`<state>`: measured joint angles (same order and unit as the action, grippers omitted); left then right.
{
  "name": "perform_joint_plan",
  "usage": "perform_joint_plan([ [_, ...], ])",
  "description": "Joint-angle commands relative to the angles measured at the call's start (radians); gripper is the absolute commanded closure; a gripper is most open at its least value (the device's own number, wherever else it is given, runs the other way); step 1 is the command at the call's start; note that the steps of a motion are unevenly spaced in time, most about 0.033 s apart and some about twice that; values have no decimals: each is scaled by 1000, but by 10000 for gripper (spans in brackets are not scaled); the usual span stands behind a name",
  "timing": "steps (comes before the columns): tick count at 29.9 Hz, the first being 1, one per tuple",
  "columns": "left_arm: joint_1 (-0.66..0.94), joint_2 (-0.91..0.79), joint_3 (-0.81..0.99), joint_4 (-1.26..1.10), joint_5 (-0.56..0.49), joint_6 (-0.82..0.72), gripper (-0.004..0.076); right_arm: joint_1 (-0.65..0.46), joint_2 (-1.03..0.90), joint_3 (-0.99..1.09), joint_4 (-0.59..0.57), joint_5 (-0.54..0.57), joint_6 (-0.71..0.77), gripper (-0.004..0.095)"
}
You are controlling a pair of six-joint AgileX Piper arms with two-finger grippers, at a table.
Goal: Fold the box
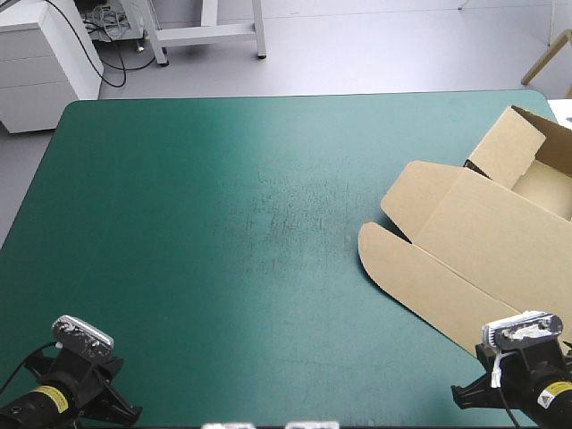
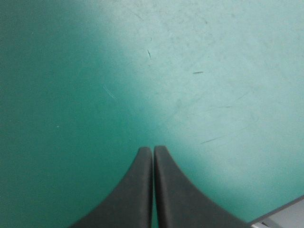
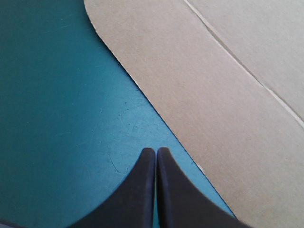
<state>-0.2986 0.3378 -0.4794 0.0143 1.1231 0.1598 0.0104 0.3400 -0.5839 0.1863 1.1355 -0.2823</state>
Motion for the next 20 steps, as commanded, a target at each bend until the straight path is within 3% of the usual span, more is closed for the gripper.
perform_joint_plan([
  [1,-1,8,-22,-1,-43,-4,734,6,2,-24,28,-52,-30,922],
  [10,-1,8,-22,-1,-43,-2,734,6,2,-24,29,-51,-30,922],
  [20,-1,8,-22,-1,-43,-2,734,6,2,-24,30,-122,-30,922],
])
